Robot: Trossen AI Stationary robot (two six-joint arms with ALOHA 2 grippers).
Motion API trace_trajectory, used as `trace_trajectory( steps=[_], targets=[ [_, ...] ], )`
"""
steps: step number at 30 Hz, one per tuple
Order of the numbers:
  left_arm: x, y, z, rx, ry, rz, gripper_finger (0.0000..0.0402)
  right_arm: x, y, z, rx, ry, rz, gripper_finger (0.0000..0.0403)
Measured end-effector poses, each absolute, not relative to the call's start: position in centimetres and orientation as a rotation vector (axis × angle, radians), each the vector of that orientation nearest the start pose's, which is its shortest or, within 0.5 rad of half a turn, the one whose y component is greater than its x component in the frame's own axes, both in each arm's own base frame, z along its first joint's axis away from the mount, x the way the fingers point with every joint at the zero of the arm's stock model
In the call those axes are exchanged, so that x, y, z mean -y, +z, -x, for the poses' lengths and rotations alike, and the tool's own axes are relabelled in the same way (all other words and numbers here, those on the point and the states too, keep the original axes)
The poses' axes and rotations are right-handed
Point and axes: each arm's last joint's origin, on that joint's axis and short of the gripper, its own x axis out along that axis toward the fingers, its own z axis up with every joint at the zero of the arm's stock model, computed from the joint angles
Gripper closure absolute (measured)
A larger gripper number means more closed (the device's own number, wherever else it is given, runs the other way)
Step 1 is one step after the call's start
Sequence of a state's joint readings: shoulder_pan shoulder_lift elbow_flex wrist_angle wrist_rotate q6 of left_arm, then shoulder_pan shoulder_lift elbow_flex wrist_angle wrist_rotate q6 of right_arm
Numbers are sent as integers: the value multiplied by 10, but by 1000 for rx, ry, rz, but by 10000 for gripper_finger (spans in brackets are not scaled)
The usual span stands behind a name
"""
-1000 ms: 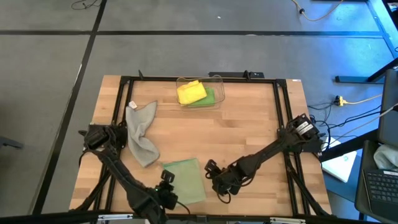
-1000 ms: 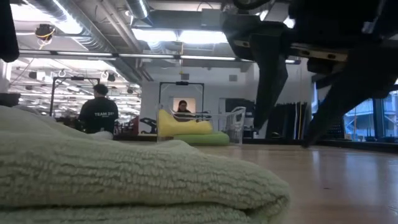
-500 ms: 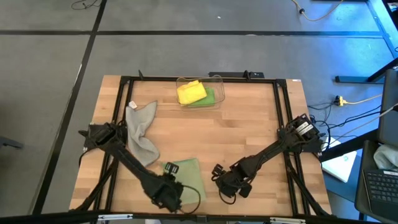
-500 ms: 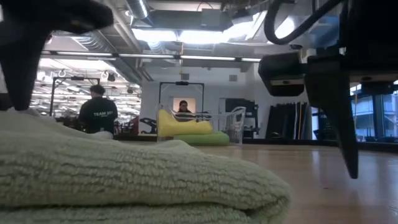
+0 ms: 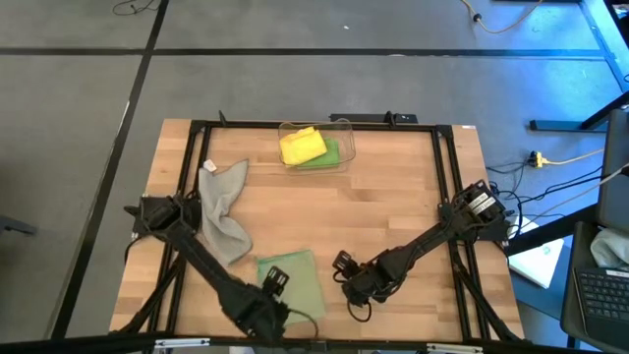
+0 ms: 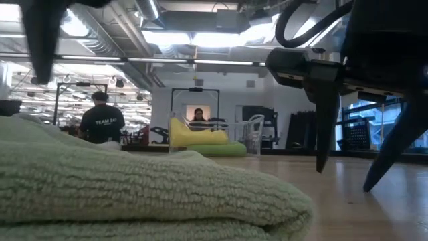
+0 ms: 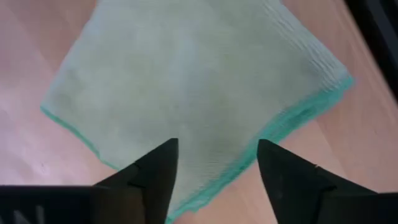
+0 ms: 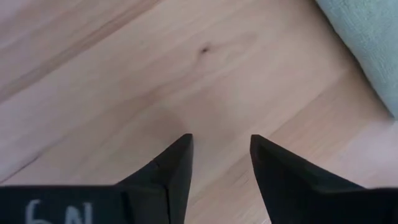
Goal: Fold microfiber towels
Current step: Fold the light green microfiber cloth
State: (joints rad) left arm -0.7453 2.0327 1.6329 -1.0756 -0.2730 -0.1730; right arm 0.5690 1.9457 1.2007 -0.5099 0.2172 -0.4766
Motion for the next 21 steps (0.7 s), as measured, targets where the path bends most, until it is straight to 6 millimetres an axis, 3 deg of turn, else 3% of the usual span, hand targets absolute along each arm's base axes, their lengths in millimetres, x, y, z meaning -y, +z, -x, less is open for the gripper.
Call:
trace_trajectory(
  steps=[4,9,16,21],
  targets=[
    [276,187,-291,-1311,-261,-678,158,-193,136,-314,-1074,597,919,216],
    [290,148,-286,-1338,-263,-871,136,-198,137,-315,-1028,600,908,170],
    [303,134,-273,-1251,-171,-1083,136,-216,147,-325,-804,556,921,142],
    [302,132,-275,-1221,-72,-998,134,-226,158,-341,-561,533,927,156]
  ],
)
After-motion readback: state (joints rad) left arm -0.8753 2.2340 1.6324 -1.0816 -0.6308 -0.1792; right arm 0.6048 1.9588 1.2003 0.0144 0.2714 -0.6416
